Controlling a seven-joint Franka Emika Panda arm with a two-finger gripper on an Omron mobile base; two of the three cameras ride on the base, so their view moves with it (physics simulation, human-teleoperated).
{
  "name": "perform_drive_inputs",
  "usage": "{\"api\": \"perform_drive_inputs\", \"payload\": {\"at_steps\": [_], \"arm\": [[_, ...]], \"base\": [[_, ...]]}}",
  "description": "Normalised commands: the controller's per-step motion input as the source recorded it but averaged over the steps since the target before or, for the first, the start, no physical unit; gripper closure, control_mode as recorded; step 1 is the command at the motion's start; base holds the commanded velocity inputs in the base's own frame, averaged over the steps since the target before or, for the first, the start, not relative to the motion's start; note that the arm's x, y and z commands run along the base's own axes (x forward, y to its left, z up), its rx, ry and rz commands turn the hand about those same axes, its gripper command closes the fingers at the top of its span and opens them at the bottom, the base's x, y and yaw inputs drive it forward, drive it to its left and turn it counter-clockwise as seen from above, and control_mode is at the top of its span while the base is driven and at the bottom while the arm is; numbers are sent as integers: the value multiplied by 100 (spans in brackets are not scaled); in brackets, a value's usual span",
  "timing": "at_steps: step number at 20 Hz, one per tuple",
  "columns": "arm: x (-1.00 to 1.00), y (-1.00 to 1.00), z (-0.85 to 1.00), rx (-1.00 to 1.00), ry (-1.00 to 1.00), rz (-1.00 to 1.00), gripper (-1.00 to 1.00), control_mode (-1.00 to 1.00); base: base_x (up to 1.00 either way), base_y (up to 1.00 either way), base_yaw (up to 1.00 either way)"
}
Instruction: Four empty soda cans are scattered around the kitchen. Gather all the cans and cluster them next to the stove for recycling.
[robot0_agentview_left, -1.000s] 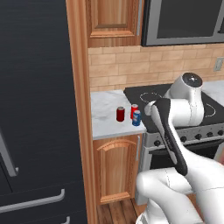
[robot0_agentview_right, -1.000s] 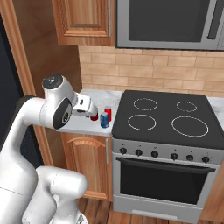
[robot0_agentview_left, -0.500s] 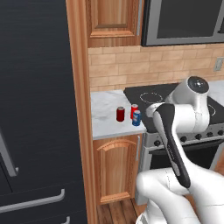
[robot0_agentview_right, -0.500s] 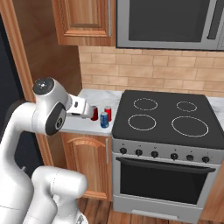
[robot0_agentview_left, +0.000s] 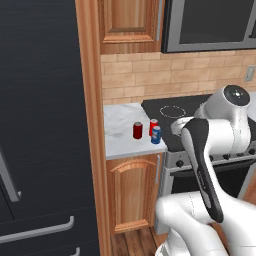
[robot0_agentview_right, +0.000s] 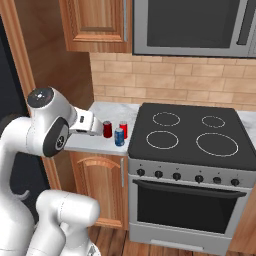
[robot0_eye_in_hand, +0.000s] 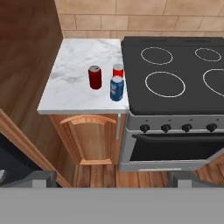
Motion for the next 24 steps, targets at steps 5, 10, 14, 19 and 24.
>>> {"api": "perform_drive_inputs", "payload": {"at_steps": [5,10,14,19,24], "arm": [[-29,0,16,0,0,0,-100,-100],[0,0,0,0,0,0,-100,100],[0,0,0,0,0,0,-100,100],[0,0,0,0,0,0,-100,100],[0,0,0,0,0,0,-100,100]], "base": [[0,0,0],[-44,-1,0],[-90,-18,-1],[-69,-33,-10],[-5,-80,-13]]}}
